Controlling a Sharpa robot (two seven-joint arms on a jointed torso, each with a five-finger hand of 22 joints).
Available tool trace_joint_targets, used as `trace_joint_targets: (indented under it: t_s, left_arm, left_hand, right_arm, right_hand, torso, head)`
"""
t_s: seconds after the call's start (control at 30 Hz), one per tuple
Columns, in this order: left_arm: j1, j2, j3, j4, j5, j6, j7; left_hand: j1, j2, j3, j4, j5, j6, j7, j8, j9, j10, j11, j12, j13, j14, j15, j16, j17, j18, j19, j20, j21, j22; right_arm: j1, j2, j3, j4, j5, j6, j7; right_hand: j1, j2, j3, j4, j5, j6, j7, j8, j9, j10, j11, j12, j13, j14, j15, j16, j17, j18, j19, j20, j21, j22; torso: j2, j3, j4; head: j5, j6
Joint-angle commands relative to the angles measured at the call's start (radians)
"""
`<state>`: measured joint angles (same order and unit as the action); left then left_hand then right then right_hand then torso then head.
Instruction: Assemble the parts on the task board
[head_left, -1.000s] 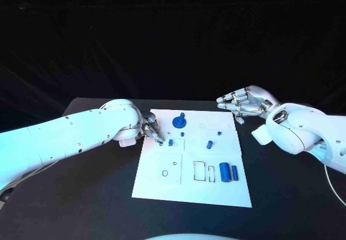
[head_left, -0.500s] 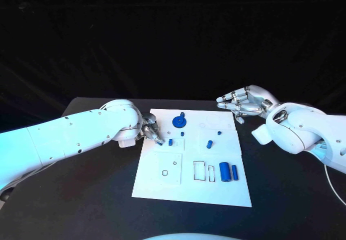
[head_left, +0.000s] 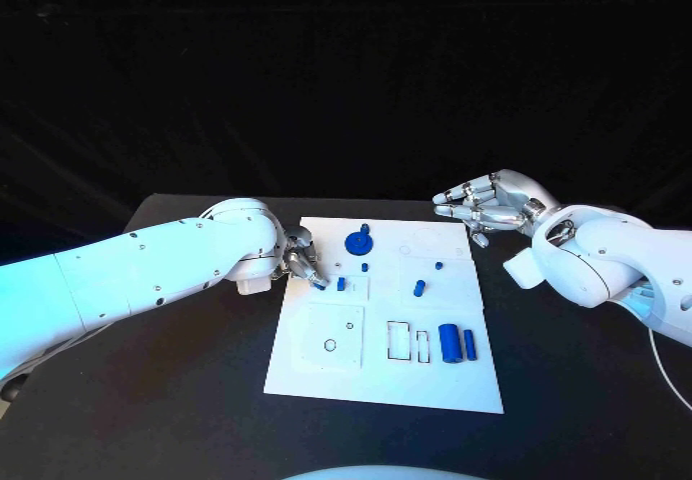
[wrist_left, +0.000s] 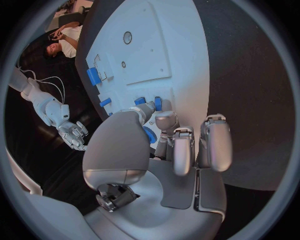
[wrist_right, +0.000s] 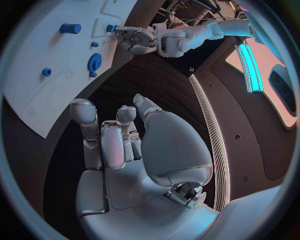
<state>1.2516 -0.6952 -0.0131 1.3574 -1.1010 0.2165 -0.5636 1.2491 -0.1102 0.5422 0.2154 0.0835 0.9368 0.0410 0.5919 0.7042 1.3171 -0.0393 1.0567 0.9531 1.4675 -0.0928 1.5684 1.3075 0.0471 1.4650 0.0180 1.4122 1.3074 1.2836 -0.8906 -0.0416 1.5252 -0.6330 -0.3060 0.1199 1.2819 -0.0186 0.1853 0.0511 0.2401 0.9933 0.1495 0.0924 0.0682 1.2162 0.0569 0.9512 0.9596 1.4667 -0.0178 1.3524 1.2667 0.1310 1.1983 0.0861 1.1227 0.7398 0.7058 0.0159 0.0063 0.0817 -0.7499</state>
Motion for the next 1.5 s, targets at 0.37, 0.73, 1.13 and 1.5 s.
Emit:
trace_joint_targets:
  t_s: [0.37, 0.73, 1.13, 1.5]
  left_arm:
    - [-0.003, 0.018, -0.003, -0.018, 0.042, 0.056, -0.041]
    - [-0.003, 0.024, -0.004, -0.024, 0.043, 0.054, -0.059]
    - [-0.003, 0.028, -0.004, -0.034, 0.043, 0.032, -0.066]
    - [-0.003, 0.031, -0.003, -0.04, 0.043, 0.017, -0.06]
  left_hand:
    - [-0.11, -0.064, -0.032, -0.023, -0.004, 0.048, -0.026, 0.017, -0.001, 0.016, -0.01, 0.007, 0.003, 0.103, -0.01, 0.002, 0.263, -0.008, 0.051, -0.011, 0.006, 0.165]
    - [-0.117, -0.064, -0.102, -0.002, -0.001, 0.06, -0.027, 0.01, -0.01, 0.021, -0.012, 0.012, 0.007, 0.103, -0.011, 0.002, 0.263, -0.01, 0.053, -0.013, 0.011, 0.17]
    - [-0.123, -0.053, -0.148, 0.024, 0.001, 0.067, -0.027, 0.005, -0.015, 0.023, -0.012, 0.015, 0.008, 0.103, -0.012, 0.002, 0.263, -0.01, 0.054, -0.013, 0.012, 0.172]
    - [-0.134, -0.043, -0.193, 0.054, 0.003, 0.074, -0.027, 0.004, -0.018, 0.028, -0.012, 0.022, 0.014, 0.103, -0.011, 0.002, 0.263, -0.011, 0.056, -0.013, 0.016, 0.176]
  right_arm:
    - [-0.001, -0.003, 0.0, 0.005, -0.003, 0.014, 0.003]
    - [-0.001, -0.004, 0.0, 0.007, -0.003, 0.013, 0.003]
    - [-0.001, -0.004, 0.0, 0.008, -0.003, 0.012, 0.004]
    - [-0.001, -0.003, 0.0, 0.008, -0.003, 0.013, 0.004]
  right_hand:
    - [-0.003, 0.001, 0.001, 0.005, 0.006, -0.007, -0.002, -0.005, 0.0, -0.008, -0.001, -0.006, -0.002, 0.04, -0.003, -0.006, 0.0, 0.021, -0.002, -0.002, -0.005, -0.002]
    - [-0.001, 0.0, 0.001, 0.004, 0.007, -0.007, -0.002, -0.005, 0.0, -0.009, -0.001, -0.006, -0.002, 0.04, -0.003, -0.006, 0.0, 0.021, -0.002, -0.002, -0.005, -0.001]
    - [-0.002, 0.0, 0.001, 0.004, 0.008, -0.007, -0.002, -0.005, 0.0, -0.009, -0.001, -0.007, -0.003, 0.04, -0.003, -0.006, 0.0, 0.021, -0.002, -0.002, -0.005, -0.002]
    - [-0.002, 0.0, 0.001, 0.004, 0.008, -0.007, -0.002, -0.005, 0.0, -0.009, -0.001, -0.007, -0.003, 0.04, -0.003, -0.006, 0.0, 0.021, -0.002, -0.002, -0.005, -0.002]
  torso:
    - [0.001, 0.0005, -0.0002]
    - [0.0, 0.0003, -0.0004]
    - [0.001, -0.0002, 0.0001]
    - [0.0, -0.0008, -0.0014]
  head:
    - [-0.001, -0.004]
    - [-0.002, -0.005]
    - [-0.004, -0.002]
    - [-0.004, -0.003]
